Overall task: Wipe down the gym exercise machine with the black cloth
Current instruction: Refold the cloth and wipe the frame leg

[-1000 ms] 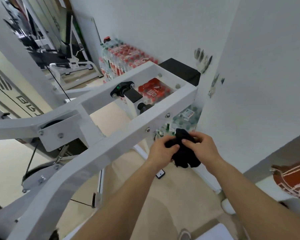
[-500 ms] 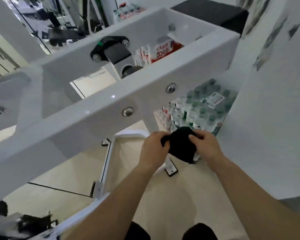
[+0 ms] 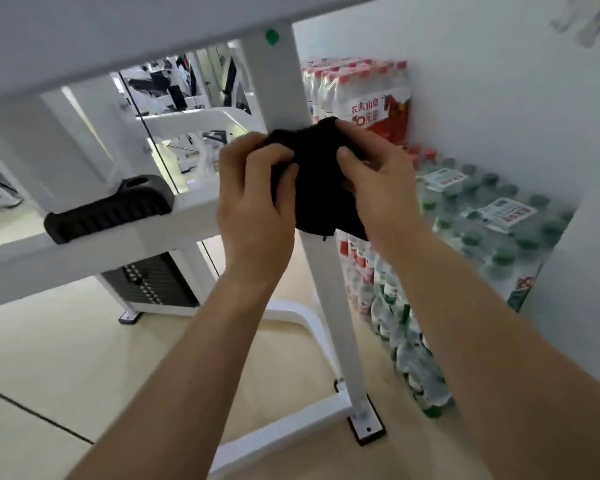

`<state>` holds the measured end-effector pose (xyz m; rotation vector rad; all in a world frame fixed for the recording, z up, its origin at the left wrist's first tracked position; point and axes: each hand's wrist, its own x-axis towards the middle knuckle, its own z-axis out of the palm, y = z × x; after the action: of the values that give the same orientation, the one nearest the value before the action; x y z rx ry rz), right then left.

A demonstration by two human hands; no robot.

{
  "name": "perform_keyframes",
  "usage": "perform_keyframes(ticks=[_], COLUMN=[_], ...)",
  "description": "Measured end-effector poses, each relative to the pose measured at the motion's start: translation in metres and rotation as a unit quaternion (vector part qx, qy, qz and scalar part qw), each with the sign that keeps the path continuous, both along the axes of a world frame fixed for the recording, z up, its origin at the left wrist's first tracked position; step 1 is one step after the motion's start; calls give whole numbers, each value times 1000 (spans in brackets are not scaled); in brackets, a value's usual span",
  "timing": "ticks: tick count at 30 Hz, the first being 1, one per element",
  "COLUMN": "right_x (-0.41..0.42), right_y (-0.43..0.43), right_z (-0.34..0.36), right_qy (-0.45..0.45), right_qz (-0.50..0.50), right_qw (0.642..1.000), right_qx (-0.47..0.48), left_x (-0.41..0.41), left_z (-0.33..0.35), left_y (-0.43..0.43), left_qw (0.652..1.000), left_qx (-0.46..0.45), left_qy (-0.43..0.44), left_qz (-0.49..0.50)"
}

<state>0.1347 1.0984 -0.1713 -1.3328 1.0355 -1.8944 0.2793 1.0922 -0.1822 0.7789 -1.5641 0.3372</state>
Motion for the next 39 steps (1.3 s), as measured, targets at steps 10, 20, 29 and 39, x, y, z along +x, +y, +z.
perform_keyframes(ticks=[10, 20, 29, 39], right_x=[22, 14, 18, 46], right_y=[-5, -9, -13, -19], right_z=[-58, -84, -116, -102], right_qy=[-8, 181, 323, 154], right_qz=[119, 31, -225, -59], right_qw=[993, 983, 916, 986], right_qx=[15, 10, 81, -10], left_x=[6, 5, 1, 10], left_z=[-58, -79, -90, -84], left_y=[-1, 10, 10, 13], left_qw=[988, 987, 959, 908], left_qx=[30, 154, 232, 336], left_qy=[-145, 38, 125, 189], left_qz=[55, -40, -101, -164])
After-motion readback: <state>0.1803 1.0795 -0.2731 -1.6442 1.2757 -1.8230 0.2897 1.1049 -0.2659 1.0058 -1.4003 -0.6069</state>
